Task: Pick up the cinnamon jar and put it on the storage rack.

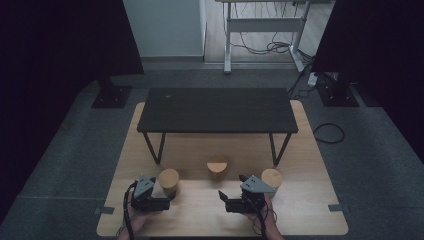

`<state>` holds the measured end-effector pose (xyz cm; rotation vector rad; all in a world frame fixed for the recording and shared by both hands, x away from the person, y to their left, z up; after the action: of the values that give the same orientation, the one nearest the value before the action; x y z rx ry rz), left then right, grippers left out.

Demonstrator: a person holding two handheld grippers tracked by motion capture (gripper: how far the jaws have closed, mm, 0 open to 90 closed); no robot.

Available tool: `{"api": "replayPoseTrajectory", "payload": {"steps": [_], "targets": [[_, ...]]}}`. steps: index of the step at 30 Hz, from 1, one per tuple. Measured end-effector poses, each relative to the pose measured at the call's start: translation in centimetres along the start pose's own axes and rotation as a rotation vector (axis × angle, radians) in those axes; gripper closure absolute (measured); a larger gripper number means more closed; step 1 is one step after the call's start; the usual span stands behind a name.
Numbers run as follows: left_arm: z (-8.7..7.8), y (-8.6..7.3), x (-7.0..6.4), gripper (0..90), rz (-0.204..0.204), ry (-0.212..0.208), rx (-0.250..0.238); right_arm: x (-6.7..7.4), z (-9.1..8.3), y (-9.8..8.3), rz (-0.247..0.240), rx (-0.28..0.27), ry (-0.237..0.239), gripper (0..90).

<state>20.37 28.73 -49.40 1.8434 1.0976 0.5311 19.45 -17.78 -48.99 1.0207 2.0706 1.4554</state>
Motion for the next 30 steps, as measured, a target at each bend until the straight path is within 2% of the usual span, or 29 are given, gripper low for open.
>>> {"api": "replayPoseTrajectory", "payload": {"steps": [6, 10, 21, 30], "targets": [[0.0, 0.1, 0.1, 3.0, 0.000, 0.004, 0.004, -0.1, 0.2, -0.1, -0.002, 0.012, -0.004, 6.2], [0.2, 0.2, 0.1, 3.0, -0.003, 0.004, 0.011, -0.3, 0.3, -0.3, 0.014, 0.023, -0.005, 6.3], [1.0, 0.3, 0.1, 3.5, -0.002, 0.014, 0.031, -0.4, 0.3, -0.3, 0.015, 0.024, -0.009, 6.7], [1.7, 0.5, 0.2, 3.4, -0.001, 0.004, 0.039, -0.2, 0.5, -0.3, 0.009, 0.032, -0.005, 6.7]]}}
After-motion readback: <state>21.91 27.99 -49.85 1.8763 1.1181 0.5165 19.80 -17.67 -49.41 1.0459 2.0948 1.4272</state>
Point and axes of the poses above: each handheld gripper's, and its own axes: z roughly forward along the jaws, y roughly out of its top, x roughly to its left, the point moved 4 cm from there along z, roughly forward along the jaws, and after that the axes turned 2 degrees about -z, right-handed, at the moved point
